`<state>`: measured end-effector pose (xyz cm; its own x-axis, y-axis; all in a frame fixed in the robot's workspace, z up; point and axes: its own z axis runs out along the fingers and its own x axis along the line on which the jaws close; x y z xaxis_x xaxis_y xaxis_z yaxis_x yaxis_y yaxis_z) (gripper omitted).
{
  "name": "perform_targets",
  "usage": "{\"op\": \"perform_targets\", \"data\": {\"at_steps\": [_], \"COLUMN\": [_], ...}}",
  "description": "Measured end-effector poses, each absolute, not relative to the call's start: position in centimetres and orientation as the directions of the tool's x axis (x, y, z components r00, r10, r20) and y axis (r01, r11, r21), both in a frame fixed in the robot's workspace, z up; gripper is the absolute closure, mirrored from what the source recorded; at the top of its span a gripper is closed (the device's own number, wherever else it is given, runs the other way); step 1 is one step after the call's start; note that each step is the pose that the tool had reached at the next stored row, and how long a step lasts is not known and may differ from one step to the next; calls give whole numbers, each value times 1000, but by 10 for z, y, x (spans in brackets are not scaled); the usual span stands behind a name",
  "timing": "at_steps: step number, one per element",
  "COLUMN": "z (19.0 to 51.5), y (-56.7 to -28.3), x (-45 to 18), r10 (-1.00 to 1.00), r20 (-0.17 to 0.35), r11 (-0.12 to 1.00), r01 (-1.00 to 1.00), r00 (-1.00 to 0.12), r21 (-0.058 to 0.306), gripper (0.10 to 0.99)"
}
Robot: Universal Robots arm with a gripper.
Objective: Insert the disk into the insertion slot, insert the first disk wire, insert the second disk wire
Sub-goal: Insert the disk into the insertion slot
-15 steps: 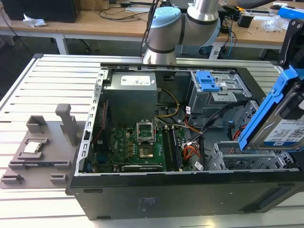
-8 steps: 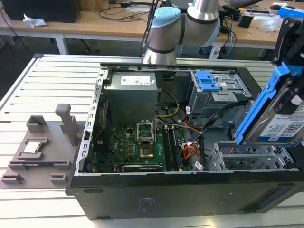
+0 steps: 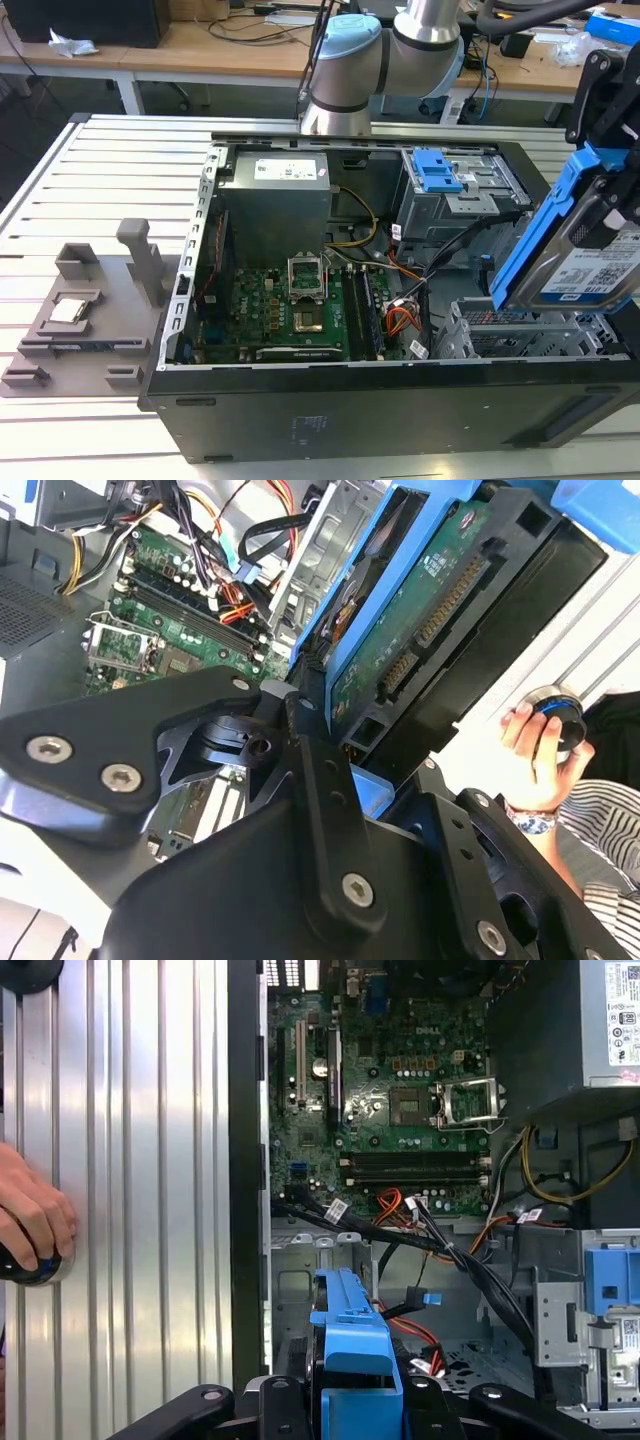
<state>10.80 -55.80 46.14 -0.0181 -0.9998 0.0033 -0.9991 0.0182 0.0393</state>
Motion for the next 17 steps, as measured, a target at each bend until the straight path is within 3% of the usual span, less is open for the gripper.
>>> {"op": "perform_targets", "data": {"at_steps": [17], "z": [443], "y": [-551], "x": [102], "r10": [-1000], "r20": [3], "r11": [18], "r01": [-999], "r00": [-18], "r21": [39], "gripper": [722]}}
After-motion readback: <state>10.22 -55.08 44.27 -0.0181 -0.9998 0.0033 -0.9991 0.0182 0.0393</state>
